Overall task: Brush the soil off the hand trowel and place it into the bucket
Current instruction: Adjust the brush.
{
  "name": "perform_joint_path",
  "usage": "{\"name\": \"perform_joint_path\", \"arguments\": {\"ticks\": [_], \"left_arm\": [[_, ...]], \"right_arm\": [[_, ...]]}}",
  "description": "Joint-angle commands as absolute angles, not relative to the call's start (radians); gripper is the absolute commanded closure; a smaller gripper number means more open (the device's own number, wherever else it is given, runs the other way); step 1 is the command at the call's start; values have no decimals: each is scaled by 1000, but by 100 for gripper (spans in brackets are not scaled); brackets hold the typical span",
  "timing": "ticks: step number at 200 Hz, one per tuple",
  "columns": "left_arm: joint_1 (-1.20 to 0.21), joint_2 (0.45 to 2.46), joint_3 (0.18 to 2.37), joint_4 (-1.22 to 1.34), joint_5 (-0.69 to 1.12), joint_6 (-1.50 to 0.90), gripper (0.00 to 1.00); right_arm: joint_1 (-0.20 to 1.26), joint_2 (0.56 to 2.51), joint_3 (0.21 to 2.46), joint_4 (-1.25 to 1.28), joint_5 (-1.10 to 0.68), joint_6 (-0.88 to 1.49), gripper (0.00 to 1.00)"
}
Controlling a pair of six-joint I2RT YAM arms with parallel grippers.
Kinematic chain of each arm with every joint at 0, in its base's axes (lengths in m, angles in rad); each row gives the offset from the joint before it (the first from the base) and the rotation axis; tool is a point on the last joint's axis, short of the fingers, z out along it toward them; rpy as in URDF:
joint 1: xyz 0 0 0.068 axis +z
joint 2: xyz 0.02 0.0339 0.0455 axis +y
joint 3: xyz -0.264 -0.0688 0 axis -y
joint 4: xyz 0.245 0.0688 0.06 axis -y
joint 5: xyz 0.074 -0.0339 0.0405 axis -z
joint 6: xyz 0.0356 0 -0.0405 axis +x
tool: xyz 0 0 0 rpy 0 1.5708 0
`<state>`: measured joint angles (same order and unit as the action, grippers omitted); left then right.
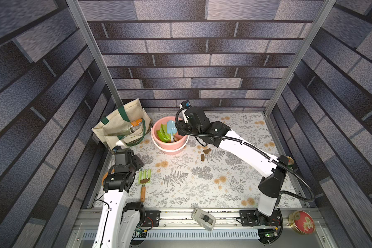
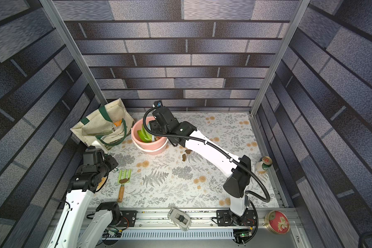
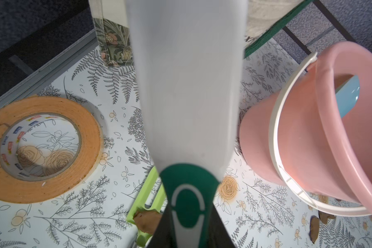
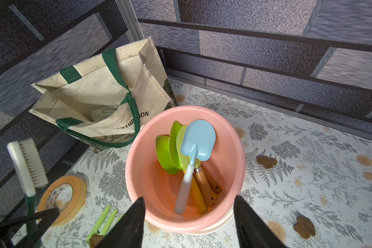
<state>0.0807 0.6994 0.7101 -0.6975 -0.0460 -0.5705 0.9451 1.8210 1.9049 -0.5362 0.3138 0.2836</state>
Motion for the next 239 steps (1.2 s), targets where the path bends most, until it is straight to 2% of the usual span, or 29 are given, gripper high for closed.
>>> {"name": "perform_joint_path", "arguments": {"ticks": [1,53,79,148,200,239], "left_arm": [[87,704,691,-713,-60,-600,100],[80,699,679,-649,20,-606,100],[28,673,697,-563,93,-578,100],[-136,712,760,-290,404,-526,97],[-286,825,840,-237,381,-443,97],[-356,922,898,-220,355,-398,97]], "right_arm": [[949,1765,1841,-480,341,316,34],[946,1699,1727,-418,370,322,28],[945,1688,1719,-410,364,311,24],[886,1602,1651,-293,4,313,24],[870,1562,1620,-256,-204,330,24],[871,1562,1617,-266,-236,340,24]]}}
